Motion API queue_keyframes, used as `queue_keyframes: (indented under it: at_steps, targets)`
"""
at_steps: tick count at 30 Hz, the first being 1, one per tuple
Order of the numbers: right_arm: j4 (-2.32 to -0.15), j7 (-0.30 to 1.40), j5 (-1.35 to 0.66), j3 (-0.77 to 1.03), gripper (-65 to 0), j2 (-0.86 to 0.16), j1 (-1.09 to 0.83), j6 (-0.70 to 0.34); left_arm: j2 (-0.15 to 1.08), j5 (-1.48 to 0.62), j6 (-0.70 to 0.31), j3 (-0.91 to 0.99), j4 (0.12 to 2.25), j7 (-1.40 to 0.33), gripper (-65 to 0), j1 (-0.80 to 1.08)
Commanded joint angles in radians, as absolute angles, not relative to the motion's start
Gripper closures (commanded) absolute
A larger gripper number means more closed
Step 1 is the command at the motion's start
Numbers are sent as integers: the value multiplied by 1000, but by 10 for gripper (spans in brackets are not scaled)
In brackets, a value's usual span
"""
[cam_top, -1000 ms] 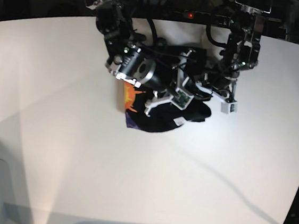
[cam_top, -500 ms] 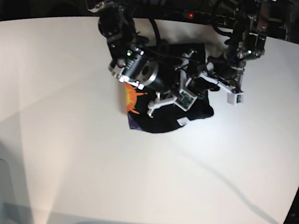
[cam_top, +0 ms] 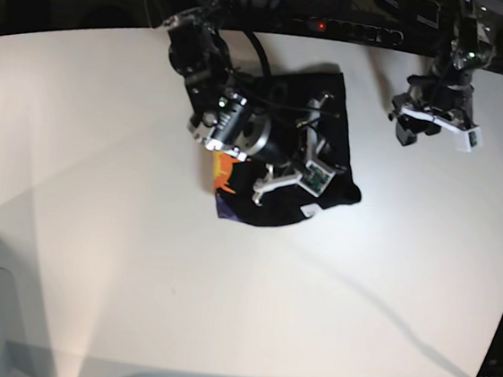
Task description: Fold the T-shirt properly
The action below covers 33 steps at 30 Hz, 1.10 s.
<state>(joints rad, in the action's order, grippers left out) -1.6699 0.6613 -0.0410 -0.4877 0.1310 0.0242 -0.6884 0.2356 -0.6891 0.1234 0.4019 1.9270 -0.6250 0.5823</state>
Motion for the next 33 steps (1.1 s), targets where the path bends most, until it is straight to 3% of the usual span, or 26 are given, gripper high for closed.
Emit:
queue_keyframes:
  at_steps: [1, 7, 11, 18, 24, 33]
  targets:
    - [-1669, 631, -59, -499, -11, 154, 41, -698, 243, -700, 114, 424, 1945, -607, -341, 590]
    - [-1644, 630, -67, -509, -313, 154, 61, -698, 243, -694, 113, 453, 1948, -607, -341, 602]
    - [-1738, 636, -67, -521, -433, 153, 45, -698, 243, -694, 113, 453, 1943, -607, -342, 602]
    - [-1897, 639, -59, -435, -452, 90, -25, -698, 243, -694, 113, 492, 1946, -607, -342, 602]
    - [-1903, 630, -59, -320, -452, 27, -145, -698, 243, -702, 111, 533, 1948, -607, -342, 604]
    - [-1905, 630, -59, -383, -452, 5, -231, -698, 243, -702, 111, 545, 1949, -607, -342, 604]
